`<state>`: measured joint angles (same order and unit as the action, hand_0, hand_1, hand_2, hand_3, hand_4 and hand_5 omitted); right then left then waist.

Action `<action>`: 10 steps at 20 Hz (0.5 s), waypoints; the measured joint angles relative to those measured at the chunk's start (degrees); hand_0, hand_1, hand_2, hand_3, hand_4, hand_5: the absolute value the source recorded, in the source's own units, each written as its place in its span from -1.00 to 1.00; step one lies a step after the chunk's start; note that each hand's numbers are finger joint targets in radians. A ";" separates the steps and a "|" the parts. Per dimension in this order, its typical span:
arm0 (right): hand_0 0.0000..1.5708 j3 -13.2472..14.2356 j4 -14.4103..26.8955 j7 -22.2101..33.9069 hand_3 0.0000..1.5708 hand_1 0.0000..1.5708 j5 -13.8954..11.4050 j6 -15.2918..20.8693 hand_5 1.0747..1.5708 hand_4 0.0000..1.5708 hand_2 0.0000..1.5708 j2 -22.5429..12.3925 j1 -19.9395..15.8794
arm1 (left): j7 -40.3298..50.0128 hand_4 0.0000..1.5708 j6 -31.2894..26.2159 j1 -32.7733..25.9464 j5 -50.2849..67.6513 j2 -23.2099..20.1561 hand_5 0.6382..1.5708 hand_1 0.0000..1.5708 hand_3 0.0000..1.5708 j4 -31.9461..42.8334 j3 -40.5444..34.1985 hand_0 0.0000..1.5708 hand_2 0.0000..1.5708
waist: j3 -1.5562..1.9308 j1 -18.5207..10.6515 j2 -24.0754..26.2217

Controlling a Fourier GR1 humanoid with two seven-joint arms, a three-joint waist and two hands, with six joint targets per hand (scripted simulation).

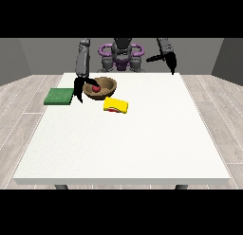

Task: Pick the cup and pour the ball into the bowl, then pick the bowl and place it on the pad

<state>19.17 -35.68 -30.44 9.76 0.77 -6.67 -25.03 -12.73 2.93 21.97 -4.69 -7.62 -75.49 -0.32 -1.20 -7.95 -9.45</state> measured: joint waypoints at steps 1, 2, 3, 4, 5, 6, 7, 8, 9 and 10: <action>1.00 -0.01 -0.17 -0.18 0.38 1.00 -0.69 1.83 0.73 0.08 1.00 -0.52 0.29 | -0.09 -0.40 -0.14 0.40 -0.04 -0.03 0.99 -1.00 -1.00 -0.46 0.16 -1.00 -1.00 | -0.35 -0.55 -0.40; 1.00 -0.64 -0.42 -0.60 0.92 1.00 -2.13 4.04 0.82 0.14 1.00 -0.96 0.73 | 0.02 -0.34 -0.47 0.96 0.16 -0.15 0.97 -1.00 -1.00 -0.77 0.16 -1.00 -1.00 | -0.67 -1.14 -0.64; 1.00 -1.30 -0.66 -0.98 1.00 1.00 -3.68 5.97 0.86 0.17 1.00 -1.89 1.14 | 0.05 -0.28 -0.38 1.34 0.10 -0.04 0.95 -1.00 -1.00 -1.12 0.27 -1.00 -1.00 | -0.91 -1.76 -1.05; 1.00 -2.01 -0.92 -1.10 0.93 1.00 -5.36 8.39 0.91 0.19 1.00 -2.64 1.50 | -0.04 -0.24 -0.68 1.66 0.16 -0.05 0.94 -1.00 -1.00 -1.23 0.42 -1.00 -1.00 | -1.15 -2.38 -1.43; 1.00 -2.70 -1.10 -0.71 0.99 1.00 -7.02 10.76 0.95 0.19 1.00 -3.58 1.69 | -0.21 -0.17 -0.77 1.80 0.06 0.23 0.91 -1.00 -1.00 -1.36 0.82 -1.00 -1.00 | -1.29 -2.99 -1.66; 1.00 -3.39 -1.21 0.02 0.89 1.00 -8.58 13.34 0.97 0.18 1.00 -4.06 1.92 | -0.01 -0.09 -0.78 1.96 -0.08 0.53 0.88 -1.00 -1.00 -1.45 1.22 -1.00 -1.00 | -1.37 -3.59 -1.47; 1.00 -4.00 -1.36 0.60 0.78 1.00 -9.96 15.65 0.98 0.17 1.00 -4.42 2.32 | 0.04 -0.03 -1.20 1.89 0.02 0.50 0.86 -1.00 -1.00 -1.52 1.42 -1.00 -1.00 | -1.44 -4.26 -1.21; 1.00 -4.72 -1.48 2.37 0.76 1.00 -11.21 17.61 0.97 0.16 1.00 -4.69 2.30 | 0.27 0.05 -1.45 2.03 0.23 0.44 0.84 -1.00 -1.00 -1.17 1.31 -1.00 -1.00 | -1.40 -4.55 -0.69; 1.00 -5.40 -1.63 4.20 0.60 1.00 -12.28 19.14 0.98 0.14 1.00 -4.96 2.19 | 0.35 0.14 -1.60 2.00 0.41 0.38 0.77 -1.00 -1.00 -0.66 1.09 -1.00 -1.00 | -1.26 -4.58 -0.22; 1.00 -6.15 -1.64 6.42 0.50 1.00 -13.28 20.41 0.99 0.14 1.00 -5.05 1.97 | 0.50 0.19 -1.51 1.99 0.42 0.45 0.71 -1.00 -1.00 -0.13 0.97 -1.00 -1.00 | -1.07 -4.48 0.47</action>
<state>13.01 -37.32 -24.02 -3.51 21.18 -11.72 -23.05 -12.22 1.43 23.96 -4.27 -7.17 -75.62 0.66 -2.27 -12.43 -8.98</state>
